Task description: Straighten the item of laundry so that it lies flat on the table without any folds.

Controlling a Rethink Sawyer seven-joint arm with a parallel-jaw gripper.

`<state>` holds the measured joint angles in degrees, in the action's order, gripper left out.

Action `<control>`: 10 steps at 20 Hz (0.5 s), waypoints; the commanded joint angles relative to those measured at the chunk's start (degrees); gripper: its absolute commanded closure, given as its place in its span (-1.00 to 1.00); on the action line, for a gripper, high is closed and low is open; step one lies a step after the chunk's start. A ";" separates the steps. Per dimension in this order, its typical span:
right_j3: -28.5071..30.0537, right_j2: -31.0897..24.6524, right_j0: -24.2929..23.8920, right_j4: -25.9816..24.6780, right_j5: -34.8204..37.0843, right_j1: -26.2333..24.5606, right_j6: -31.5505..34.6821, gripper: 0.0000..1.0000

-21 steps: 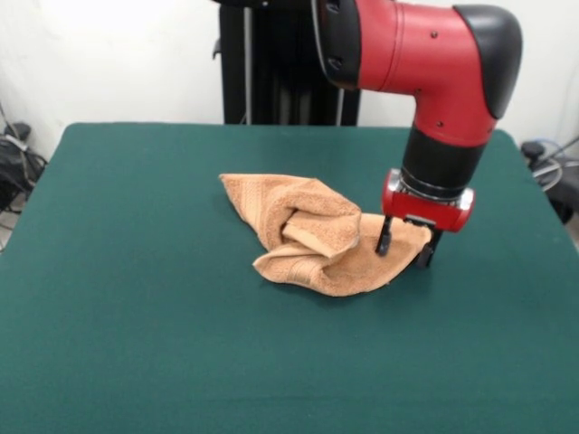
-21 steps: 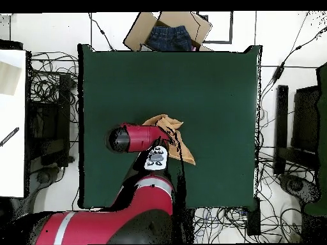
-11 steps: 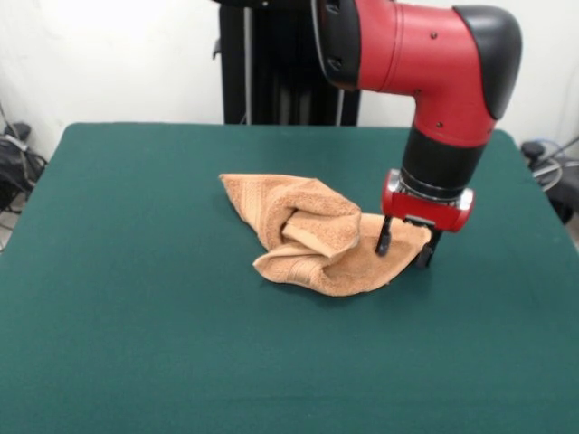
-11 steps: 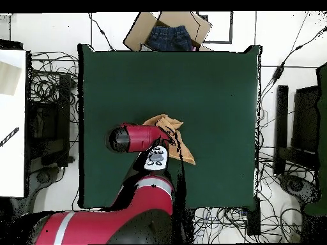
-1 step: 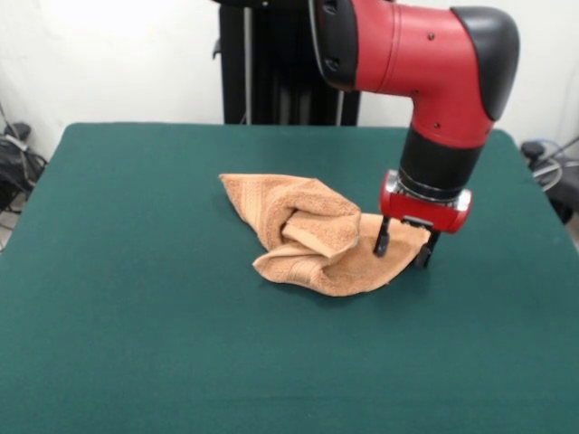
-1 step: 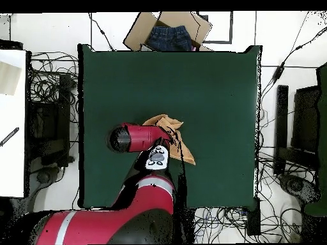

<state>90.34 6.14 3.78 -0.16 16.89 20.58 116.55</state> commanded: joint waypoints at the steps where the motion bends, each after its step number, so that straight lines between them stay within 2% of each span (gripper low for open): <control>1: -1.10 -2.50 -1.01 1.43 -1.55 -3.48 8.14 -1.00; 10: -0.79 -2.81 -1.61 1.37 -0.55 -2.87 7.62 -1.00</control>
<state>90.17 6.13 3.68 -0.15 16.89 20.40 116.55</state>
